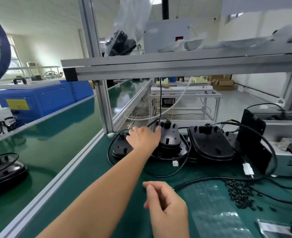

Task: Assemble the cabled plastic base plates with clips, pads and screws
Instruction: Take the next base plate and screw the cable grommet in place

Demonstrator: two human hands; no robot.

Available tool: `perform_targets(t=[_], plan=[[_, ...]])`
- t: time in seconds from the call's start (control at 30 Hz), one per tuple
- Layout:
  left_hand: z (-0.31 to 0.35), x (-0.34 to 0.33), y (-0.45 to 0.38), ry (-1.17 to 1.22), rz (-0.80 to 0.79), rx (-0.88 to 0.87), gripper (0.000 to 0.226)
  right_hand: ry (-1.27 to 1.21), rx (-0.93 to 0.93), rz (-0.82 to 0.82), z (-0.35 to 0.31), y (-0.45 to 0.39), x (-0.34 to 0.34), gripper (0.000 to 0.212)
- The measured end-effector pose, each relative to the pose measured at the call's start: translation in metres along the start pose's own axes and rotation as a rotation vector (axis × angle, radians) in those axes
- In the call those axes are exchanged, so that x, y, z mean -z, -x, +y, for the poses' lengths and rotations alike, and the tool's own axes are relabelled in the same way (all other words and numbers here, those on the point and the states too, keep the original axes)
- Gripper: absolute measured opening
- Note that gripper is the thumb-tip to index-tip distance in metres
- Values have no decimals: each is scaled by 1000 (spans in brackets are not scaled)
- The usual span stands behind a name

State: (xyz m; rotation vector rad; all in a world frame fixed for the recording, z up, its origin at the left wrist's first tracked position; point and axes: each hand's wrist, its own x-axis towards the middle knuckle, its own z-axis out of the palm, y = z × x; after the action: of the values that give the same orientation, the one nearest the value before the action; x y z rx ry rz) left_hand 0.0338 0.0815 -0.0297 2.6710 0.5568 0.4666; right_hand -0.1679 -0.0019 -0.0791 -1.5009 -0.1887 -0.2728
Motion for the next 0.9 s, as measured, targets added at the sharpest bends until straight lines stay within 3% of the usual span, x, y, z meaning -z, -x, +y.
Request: perform_targets(t=[0.13, 0.27, 0.6, 0.7, 0.77, 0.9], plan=[[13, -6, -9, 96, -175, 74, 57, -8, -24, 21, 0, -3, 2, 33], [14, -3, -17, 455, -297, 175, 49, -21, -45, 5, -1, -3, 3, 29], [-32, 41, -17, 1011, -68, 338, 36, 18, -39, 18, -1, -8, 11, 24], [-46, 76, 19, 1332, -179, 413, 23, -40, -107, 18, -3, -11, 13, 17], [-57, 91, 51, 1408, -257, 371, 22, -161, -193, 30, -7, -14, 14, 13], [-67, 93, 118, 1379, -302, 273, 34, -241, -236, -43, -19, -18, 18, 51]])
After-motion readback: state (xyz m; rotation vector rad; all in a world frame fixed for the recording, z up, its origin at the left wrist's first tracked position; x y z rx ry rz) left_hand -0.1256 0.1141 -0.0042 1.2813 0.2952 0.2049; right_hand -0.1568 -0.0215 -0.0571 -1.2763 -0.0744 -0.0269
